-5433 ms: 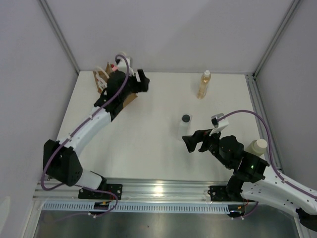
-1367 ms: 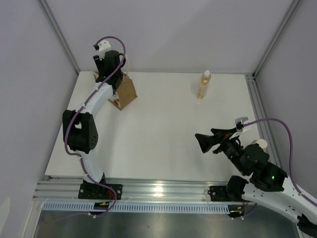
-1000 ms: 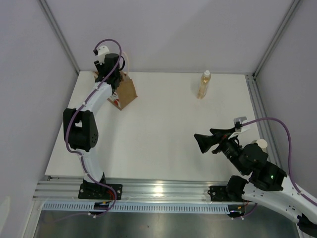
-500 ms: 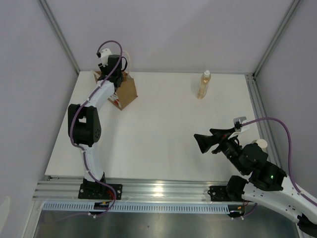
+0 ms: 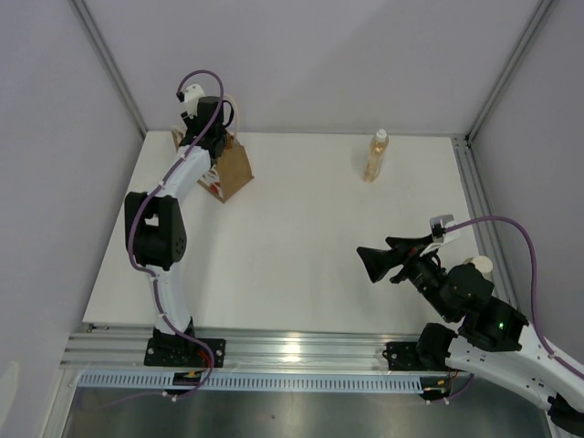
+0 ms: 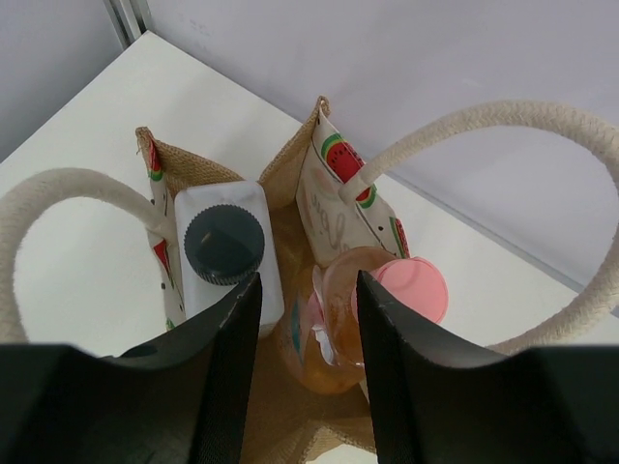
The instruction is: Place the personal care products into the canvas bag
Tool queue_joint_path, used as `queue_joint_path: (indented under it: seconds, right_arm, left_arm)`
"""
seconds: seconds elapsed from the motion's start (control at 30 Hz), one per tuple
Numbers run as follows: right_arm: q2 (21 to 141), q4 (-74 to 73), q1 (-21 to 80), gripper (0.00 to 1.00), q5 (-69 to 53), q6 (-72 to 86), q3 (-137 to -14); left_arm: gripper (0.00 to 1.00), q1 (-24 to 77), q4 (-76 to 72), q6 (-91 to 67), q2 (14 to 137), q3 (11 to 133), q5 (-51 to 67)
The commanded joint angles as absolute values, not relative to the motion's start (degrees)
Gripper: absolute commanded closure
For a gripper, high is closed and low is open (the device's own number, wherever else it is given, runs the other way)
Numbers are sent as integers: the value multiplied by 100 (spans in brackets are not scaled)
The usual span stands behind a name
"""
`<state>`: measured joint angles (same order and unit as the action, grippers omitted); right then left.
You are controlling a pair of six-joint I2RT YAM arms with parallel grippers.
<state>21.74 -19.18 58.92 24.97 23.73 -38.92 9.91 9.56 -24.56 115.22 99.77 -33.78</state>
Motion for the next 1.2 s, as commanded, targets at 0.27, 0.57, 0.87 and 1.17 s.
queue_joint_path:
  seconds: [0.27, 0.57, 0.87, 1.17]
  right_arm:
    - [2206, -1758, 5915, 1, 2593, 2329, -3955]
    - [2461, -1696, 5915, 1, 2926, 2171, -3946]
    - [3444, -1458, 5889, 1, 4006, 2180, -4103]
    - [4842, -2895, 4327, 0, 5316, 2661, -5605]
  left_arm:
    - [31, 1142, 1089, -2136, 10303, 9782, -2392]
    - [1, 2064, 1336, -2056, 8668, 8581, -2032]
    - [1, 4164, 765, -2075, 6514, 5698, -1310]
    - [1, 5869, 72, -1996, 5038, 4019, -1519]
